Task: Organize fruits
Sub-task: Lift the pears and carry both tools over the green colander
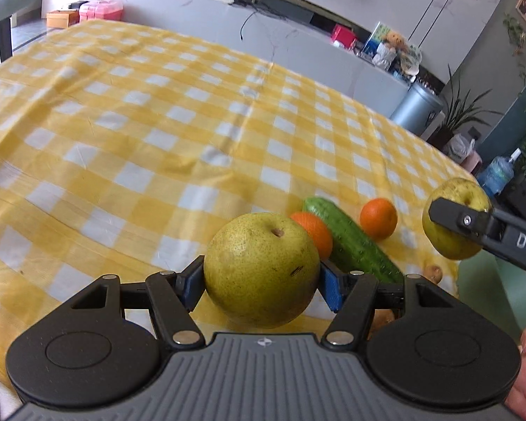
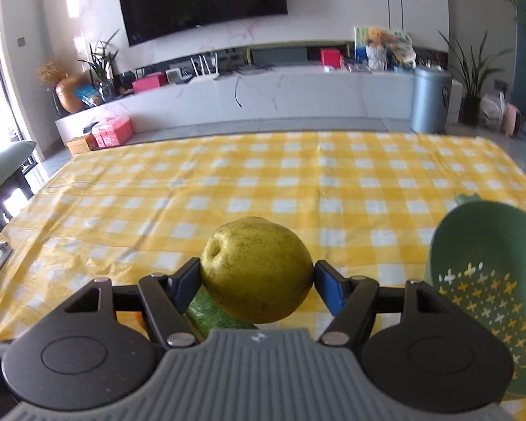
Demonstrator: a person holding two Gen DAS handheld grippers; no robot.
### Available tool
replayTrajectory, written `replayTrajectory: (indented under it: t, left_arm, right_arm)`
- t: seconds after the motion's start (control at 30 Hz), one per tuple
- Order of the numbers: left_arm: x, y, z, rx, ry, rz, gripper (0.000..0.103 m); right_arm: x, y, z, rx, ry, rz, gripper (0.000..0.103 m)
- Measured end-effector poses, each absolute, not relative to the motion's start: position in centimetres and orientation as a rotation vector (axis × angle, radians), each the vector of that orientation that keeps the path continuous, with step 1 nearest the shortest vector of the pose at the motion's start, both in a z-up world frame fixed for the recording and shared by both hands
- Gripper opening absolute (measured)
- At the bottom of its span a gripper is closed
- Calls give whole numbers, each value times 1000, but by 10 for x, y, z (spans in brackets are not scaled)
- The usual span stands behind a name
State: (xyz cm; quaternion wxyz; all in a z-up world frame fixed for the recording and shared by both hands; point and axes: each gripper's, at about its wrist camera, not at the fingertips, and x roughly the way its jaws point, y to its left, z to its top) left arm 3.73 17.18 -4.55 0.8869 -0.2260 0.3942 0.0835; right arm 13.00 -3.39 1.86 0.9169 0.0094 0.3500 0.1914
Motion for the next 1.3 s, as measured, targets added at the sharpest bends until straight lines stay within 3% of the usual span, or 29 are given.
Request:
replayTrajectory:
  t: [0.4, 0.7, 1.07, 1.3]
  left_arm:
    - [20, 148, 8, -448, 672, 29, 74]
    - [21, 102, 43, -388, 628, -82, 74]
    - [60, 26, 35, -352, 672, -254, 74]
    - [88, -11, 15, -326, 711, -351, 74]
  right_arm:
    - [102, -76, 58, 106, 629, 373, 67]
    - [97, -157, 67, 208, 662, 215, 67]
    - [115, -250, 19, 276, 780, -57, 67]
    - [128, -253, 3, 321, 834, -33, 67]
